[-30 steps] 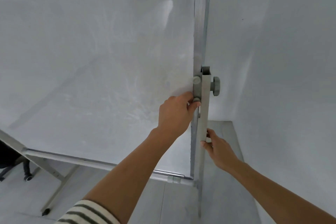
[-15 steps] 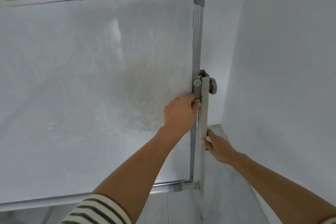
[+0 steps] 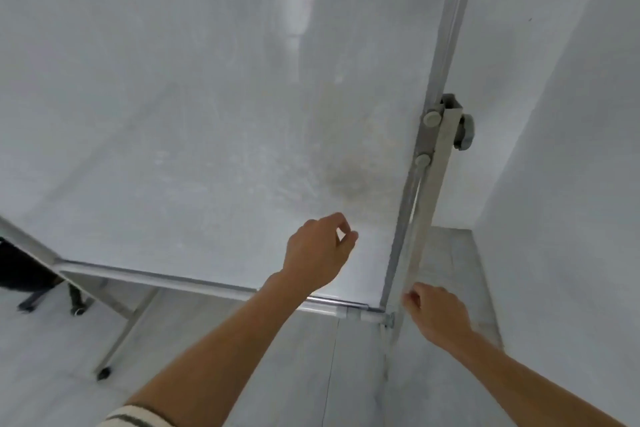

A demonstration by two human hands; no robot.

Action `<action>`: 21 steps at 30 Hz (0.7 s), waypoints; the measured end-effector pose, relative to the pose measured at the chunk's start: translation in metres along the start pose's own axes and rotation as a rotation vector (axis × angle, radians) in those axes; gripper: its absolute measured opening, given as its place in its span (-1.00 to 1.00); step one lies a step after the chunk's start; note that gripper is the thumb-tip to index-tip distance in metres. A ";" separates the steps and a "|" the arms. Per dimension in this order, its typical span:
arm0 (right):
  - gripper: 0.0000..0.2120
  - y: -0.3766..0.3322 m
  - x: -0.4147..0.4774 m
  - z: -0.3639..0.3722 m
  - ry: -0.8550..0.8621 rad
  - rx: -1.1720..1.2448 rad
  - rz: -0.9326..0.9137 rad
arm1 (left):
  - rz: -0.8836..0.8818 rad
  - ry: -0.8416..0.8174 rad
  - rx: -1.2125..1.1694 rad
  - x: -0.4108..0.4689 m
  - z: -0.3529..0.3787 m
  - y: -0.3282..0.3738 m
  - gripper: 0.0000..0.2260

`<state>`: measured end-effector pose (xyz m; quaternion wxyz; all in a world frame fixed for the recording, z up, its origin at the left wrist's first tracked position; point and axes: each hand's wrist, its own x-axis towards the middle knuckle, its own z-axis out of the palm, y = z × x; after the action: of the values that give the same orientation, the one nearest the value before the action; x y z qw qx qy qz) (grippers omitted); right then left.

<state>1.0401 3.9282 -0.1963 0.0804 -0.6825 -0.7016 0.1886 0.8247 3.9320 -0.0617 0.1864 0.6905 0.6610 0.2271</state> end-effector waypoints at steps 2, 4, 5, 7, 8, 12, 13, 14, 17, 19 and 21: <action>-0.80 -0.005 -0.018 0.025 -0.117 0.055 -0.033 | -0.159 -0.022 -0.033 -0.039 0.003 -0.046 -0.83; -0.86 -0.019 -0.032 0.046 -0.254 0.128 -0.080 | -0.307 -0.046 -0.090 -0.084 0.005 -0.092 -0.86; -0.87 -0.030 -0.038 0.055 -0.316 0.157 -0.111 | -0.375 -0.055 -0.118 -0.106 0.004 -0.113 -0.87; -0.90 -0.055 -0.048 0.070 -0.400 0.200 -0.168 | -0.495 -0.052 -0.160 -0.150 -0.002 -0.154 -0.90; -0.93 -0.069 -0.052 0.079 -0.429 0.215 -0.197 | -0.545 -0.035 -0.183 -0.170 -0.006 -0.172 -0.92; -0.97 -0.137 -0.061 0.109 -0.490 0.216 -0.290 | -0.731 0.073 -0.314 -0.243 -0.031 -0.236 -0.93; -0.94 -0.158 -0.063 0.116 -0.500 0.215 -0.300 | -0.767 0.096 -0.347 -0.260 -0.039 -0.252 -0.93; -0.93 -0.179 -0.065 0.124 -0.506 0.219 -0.312 | -0.797 0.118 -0.373 -0.275 -0.047 -0.269 -0.94; -0.94 -0.246 -0.076 0.154 -0.526 0.214 -0.319 | -0.886 0.182 -0.423 -0.322 -0.078 -0.325 -0.92; -0.87 -0.293 -0.085 0.175 -0.547 0.215 -0.327 | -0.949 0.228 -0.435 -0.351 -0.102 -0.362 -0.92; -0.84 -0.344 -0.093 0.191 -0.583 0.221 -0.364 | -1.001 0.275 -0.440 -0.374 -0.128 -0.395 -0.93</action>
<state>0.6557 3.8081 -0.2291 -0.0173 -0.4512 -0.7804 0.4326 0.4180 3.5755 -0.2014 0.3229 0.2014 0.8633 0.3314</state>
